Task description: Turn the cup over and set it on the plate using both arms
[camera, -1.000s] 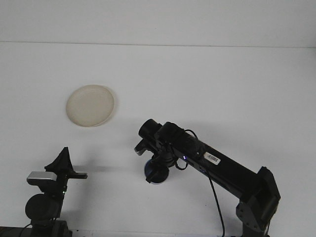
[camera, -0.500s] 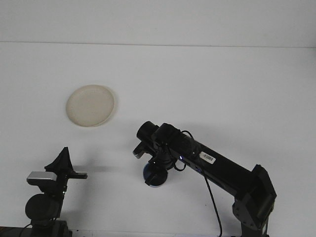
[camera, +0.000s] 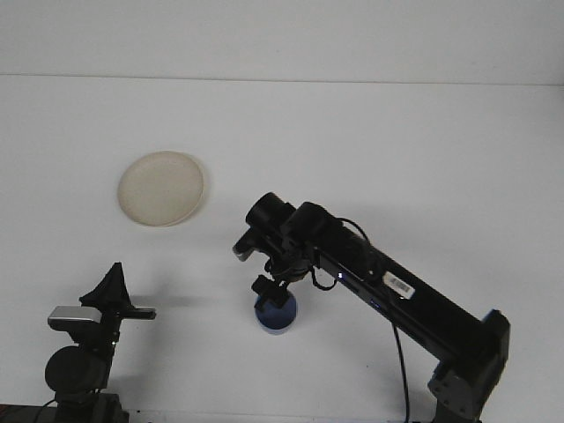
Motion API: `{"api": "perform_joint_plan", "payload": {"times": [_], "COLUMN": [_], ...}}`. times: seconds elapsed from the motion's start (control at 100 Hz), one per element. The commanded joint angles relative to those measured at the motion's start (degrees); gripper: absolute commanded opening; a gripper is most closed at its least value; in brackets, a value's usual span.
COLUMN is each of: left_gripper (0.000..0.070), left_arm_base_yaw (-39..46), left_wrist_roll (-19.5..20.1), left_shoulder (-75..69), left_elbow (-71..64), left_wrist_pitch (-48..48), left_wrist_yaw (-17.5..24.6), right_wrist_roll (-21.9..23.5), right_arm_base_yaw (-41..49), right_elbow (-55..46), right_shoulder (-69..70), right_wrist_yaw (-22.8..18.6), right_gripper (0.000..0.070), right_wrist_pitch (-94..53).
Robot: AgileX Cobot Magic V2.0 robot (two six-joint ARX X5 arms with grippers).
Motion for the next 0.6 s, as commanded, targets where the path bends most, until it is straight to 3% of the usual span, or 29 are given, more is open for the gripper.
{"api": "perform_joint_plan", "payload": {"times": [0.0, 0.24, 0.37, 0.52, 0.59], "left_gripper": [0.0012, 0.0012, 0.0010, 0.0011, 0.0011], "left_arm_base_yaw": [-0.09, -0.09, -0.09, -0.09, -0.09], "left_wrist_roll": [-0.20, -2.49, -9.07, -18.62, -19.74], "left_shoulder": [-0.07, -0.07, -0.07, -0.04, 0.00], "left_elbow": [-1.09, -1.07, -0.94, -0.33, 0.28], "left_wrist_pitch": [0.66, 0.72, 0.83, 0.61, 0.59], "left_wrist_yaw": [-0.35, -0.33, -0.31, 0.37, 2.03], "right_wrist_roll": [-1.07, -1.14, -1.14, -1.14, -1.14], "right_arm_base_yaw": [-0.33, -6.67, -11.13, -15.80, -17.79], "right_elbow": [4.22, 6.36, 1.84, -12.24, -20.85], "right_shoulder": [-2.34, -14.71, -23.19, -36.28, -43.19], "right_wrist_yaw": [1.07, 1.49, 1.09, 1.14, 1.16], "right_gripper": [0.0371, 0.0371, 0.0371, 0.0370, 0.0370], "right_wrist_pitch": [-1.01, 4.13, 9.51, 20.52, 26.47]}}
